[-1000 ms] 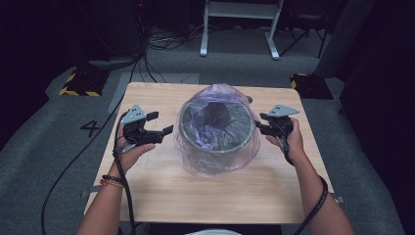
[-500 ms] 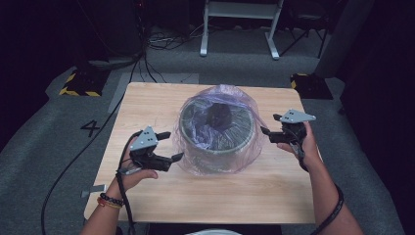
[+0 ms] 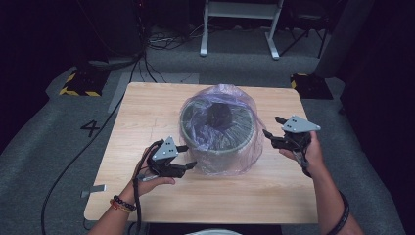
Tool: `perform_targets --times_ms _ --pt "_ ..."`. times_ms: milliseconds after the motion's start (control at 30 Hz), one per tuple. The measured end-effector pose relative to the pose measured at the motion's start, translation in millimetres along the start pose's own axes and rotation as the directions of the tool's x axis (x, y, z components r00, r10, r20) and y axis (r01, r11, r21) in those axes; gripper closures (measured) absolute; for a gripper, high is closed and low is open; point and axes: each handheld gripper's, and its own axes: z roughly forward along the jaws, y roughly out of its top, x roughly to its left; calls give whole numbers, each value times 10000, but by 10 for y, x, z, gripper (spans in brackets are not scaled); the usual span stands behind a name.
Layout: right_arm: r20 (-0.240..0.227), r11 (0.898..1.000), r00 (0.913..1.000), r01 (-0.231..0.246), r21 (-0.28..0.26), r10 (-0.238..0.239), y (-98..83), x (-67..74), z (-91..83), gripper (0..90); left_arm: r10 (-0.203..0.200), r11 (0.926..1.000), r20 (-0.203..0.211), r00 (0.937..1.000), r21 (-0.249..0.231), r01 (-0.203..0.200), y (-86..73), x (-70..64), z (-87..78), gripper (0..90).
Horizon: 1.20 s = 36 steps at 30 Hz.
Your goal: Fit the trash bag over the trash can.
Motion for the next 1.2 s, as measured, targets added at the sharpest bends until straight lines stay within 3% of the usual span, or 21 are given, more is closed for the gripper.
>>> perform_targets --times_ms 167,267,367,433,500,567,667,733,867,933,1133,1200 --pt "-871 9976 9961 -172 -672 113 20 93 -160 333 -171 9998 -146 9997 -131 169 -18 56 -17 620" --pt "-1769 9951 9842 -275 -952 102 -8 208 -236 297 -110 9999 -224 9997 -71 109 -20 47 -3 677" --pt "-2515 9959 9677 -74 -904 -156 -53 389 -249 236 14 10000 -248 9997 10 -13 -21 35 14 726" --pt "-2752 9961 9611 -31 -886 -215 -74 509 -228 235 101 9999 -255 9996 28 -101 -19 31 20 754" --pt "-2969 9954 9549 -309 -905 26 -86 590 -187 247 152 9999 -251 9996 -23 -153 -18 34 24 788" --pt "-2976 9956 9547 -330 -872 56 -97 646 -132 312 175 9998 -170 9997 -60 -176 -17 47 34 837" --pt "-2966 9967 9548 -403 -702 177 -124 667 -39 587 143 9999 -36 9999 -95 -144 -19 63 48 881" --pt "-3237 9962 9460 -443 -755 175 -155 684 3 737 198 9998 -6 9998 -72 -198 -22 68 51 897" --pt "-3336 9971 9427 -327 -689 79 -193 715 50 900 161 9998 82 9998 -96 -160 -39 83 62 899" --pt "-3439 9965 9389 -443 -710 172 -219 715 72 900 107 9999 31 9999 -124 -106 -53 85 67 899" --pt "-3324 9973 9427 -511 -535 304 -326 729 136 882 72 9997 -6 10000 -213 -72 -94 45 38 883" --pt "-3145 9975 9488 -478 -515 293 -363 730 130 638 41 9992 96 9999 -408 -37 -113 3 -12 706"
